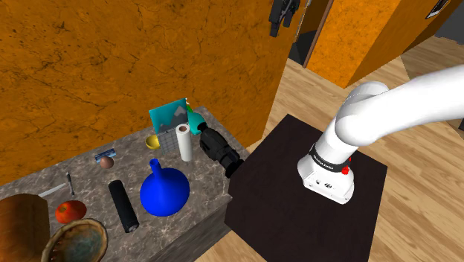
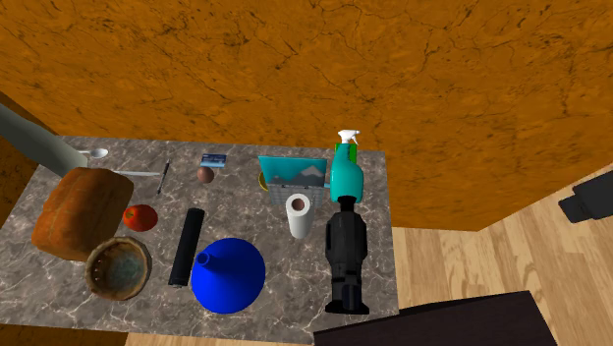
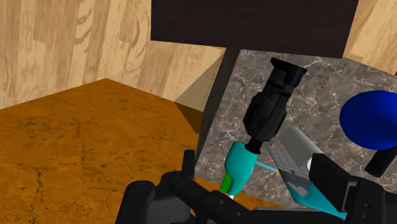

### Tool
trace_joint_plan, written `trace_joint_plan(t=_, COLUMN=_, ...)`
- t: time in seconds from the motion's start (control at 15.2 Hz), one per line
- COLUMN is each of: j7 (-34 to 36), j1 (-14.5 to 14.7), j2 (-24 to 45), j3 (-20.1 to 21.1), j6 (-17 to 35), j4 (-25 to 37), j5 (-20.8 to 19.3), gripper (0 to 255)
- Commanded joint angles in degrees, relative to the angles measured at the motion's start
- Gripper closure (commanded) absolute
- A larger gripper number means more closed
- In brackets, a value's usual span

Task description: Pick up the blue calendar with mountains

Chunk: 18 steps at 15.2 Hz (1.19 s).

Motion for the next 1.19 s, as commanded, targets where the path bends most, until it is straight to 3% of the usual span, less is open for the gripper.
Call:
trace_joint_plan(t=0.0, j7=0.0, j1=0.0, j2=0.0, j3=0.0, j6=0.0, j4=0.0, j5=0.0, gripper=0)
trace_joint_plan(t=0.59, j7=-14.5, j1=5.5, j2=18.8, j3=-2.0, j6=10.7, j4=5.0, j5=-1.6, gripper=0)
trace_joint_plan(t=1.12, j7=-26.4, j1=9.3, j2=35.1, j3=-1.2, j6=17.4, j4=12.1, j5=-2.2, gripper=0)
